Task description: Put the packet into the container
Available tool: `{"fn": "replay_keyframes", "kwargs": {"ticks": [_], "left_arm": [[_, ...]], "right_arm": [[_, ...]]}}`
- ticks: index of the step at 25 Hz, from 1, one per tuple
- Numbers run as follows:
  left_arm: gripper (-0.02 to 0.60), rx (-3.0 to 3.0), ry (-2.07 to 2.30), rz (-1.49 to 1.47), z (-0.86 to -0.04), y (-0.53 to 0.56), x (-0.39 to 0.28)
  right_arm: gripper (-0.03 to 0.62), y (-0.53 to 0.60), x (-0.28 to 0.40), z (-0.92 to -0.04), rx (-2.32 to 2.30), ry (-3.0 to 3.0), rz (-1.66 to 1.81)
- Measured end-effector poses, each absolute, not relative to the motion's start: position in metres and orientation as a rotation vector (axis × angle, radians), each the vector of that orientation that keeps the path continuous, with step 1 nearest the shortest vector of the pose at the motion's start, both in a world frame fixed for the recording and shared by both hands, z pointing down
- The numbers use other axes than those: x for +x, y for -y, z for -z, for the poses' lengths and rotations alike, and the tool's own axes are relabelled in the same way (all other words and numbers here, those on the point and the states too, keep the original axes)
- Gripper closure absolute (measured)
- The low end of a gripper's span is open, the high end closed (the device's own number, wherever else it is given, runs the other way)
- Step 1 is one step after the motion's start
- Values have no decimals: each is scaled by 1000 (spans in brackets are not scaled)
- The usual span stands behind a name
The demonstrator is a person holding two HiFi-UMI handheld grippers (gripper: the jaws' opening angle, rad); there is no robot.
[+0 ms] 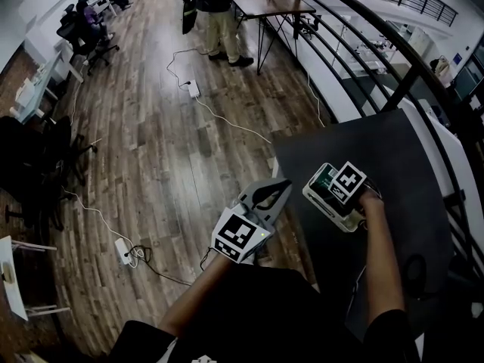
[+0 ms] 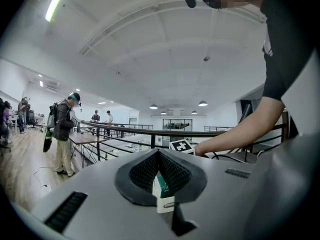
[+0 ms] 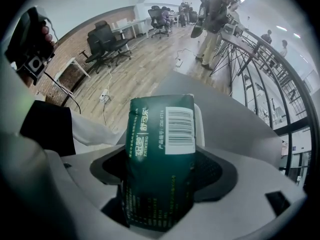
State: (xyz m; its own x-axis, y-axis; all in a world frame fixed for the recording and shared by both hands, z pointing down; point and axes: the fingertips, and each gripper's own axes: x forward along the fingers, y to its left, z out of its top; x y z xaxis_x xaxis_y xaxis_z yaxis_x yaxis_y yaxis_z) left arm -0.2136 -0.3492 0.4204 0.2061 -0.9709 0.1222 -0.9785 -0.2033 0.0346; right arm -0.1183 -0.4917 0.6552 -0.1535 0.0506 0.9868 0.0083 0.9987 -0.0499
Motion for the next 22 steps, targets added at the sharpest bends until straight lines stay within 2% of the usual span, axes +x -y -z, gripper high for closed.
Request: {"fn": "replay_keyframes", "kwargs": {"ticks": [8, 17, 22], "left_arm": [[575, 2353, 1904, -93, -422, 350, -215], [575, 2351, 1919, -76, -420, 341, -218], [575, 2356, 1905, -71, -420, 341, -215]], "right_arm": [[214, 495, -118, -665, -43, 1728, 53], [201, 492, -119, -661, -37, 1802, -4], [146, 496, -121, -653, -24, 1837, -39]]}}
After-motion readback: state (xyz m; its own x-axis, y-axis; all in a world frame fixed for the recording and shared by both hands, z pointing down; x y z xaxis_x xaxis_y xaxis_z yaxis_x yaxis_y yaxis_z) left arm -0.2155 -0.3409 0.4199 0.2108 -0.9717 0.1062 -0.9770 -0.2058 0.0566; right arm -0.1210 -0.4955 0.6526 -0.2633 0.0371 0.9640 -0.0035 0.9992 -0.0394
